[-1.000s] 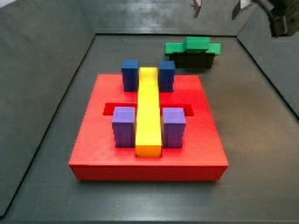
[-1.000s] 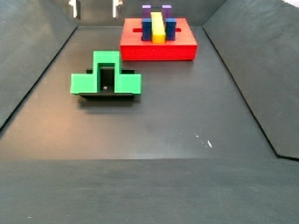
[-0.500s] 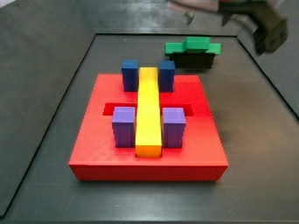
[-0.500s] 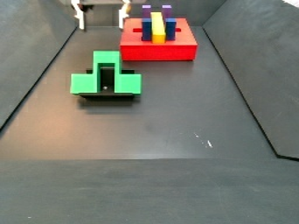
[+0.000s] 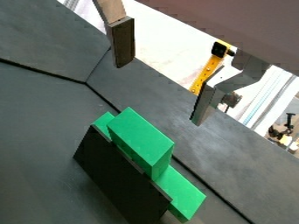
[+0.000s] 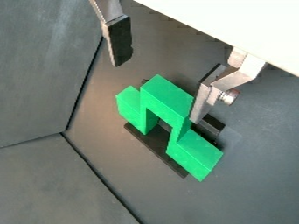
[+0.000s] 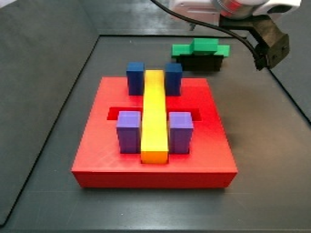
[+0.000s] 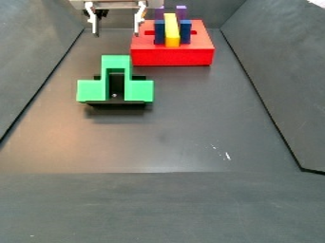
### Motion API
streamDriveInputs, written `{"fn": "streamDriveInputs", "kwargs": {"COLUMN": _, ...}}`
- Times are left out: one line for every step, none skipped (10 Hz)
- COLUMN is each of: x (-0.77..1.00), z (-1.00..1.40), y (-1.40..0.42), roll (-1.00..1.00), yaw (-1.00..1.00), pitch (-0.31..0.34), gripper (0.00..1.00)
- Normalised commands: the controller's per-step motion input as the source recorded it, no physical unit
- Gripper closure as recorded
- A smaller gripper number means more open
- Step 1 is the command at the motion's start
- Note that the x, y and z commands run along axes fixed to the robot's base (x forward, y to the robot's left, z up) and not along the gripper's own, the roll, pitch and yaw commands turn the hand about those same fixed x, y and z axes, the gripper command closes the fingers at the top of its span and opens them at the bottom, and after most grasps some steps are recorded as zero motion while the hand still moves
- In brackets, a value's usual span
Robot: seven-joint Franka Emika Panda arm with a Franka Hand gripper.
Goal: Pick up the green object. Move up. Place the green object on the fixture. Regrasp the green object. Move to above the board. Insert the green object.
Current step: Regrasp the green object.
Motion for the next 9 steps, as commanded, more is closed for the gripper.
{"fn": "streamDriveInputs", "kwargs": {"x": 0.0, "z": -0.33, "y": 0.22, "roll": 0.0, "yaw": 0.06, "pitch": 0.0, "gripper": 0.0}}
{"fn": "streamDriveInputs", "kwargs": {"x": 0.06, "z": -0.25, "y": 0.09, "roll": 0.05, "yaw": 0.08, "pitch": 0.0, "gripper": 0.0}}
{"fn": "streamDriveInputs", "kwargs": {"x": 0.11, "z": -0.23, "y": 0.05, "roll": 0.05, "yaw": 0.09, "pitch": 0.0, "gripper": 0.0}}
{"fn": "streamDriveInputs", "kwargs": {"x": 0.1, "z": -0.2, "y": 0.01, "roll": 0.03, "yaw": 0.09, "pitch": 0.0, "gripper": 0.0}}
{"fn": "streamDriveInputs", "kwargs": {"x": 0.07, "z": -0.2, "y": 0.0, "roll": 0.01, "yaw": 0.07, "pitch": 0.0, "gripper": 0.0}}
{"fn": "streamDriveInputs", "kwargs": {"x": 0.07, "z": -0.21, "y": 0.0, "roll": 0.0, "yaw": 0.07, "pitch": 0.0, "gripper": 0.0}}
{"fn": "streamDriveInputs", "kwargs": {"x": 0.08, "z": -0.21, "y": 0.0, "roll": 0.0, "yaw": 0.06, "pitch": 0.0, "gripper": 0.0}}
{"fn": "streamDriveInputs", "kwargs": {"x": 0.1, "z": -0.22, "y": 0.01, "roll": 0.0, "yaw": 0.05, "pitch": 0.0, "gripper": 0.0}}
{"fn": "streamDriveInputs", "kwargs": {"x": 0.07, "z": -0.23, "y": 0.03, "roll": 0.0, "yaw": 0.05, "pitch": 0.0, "gripper": 0.0}}
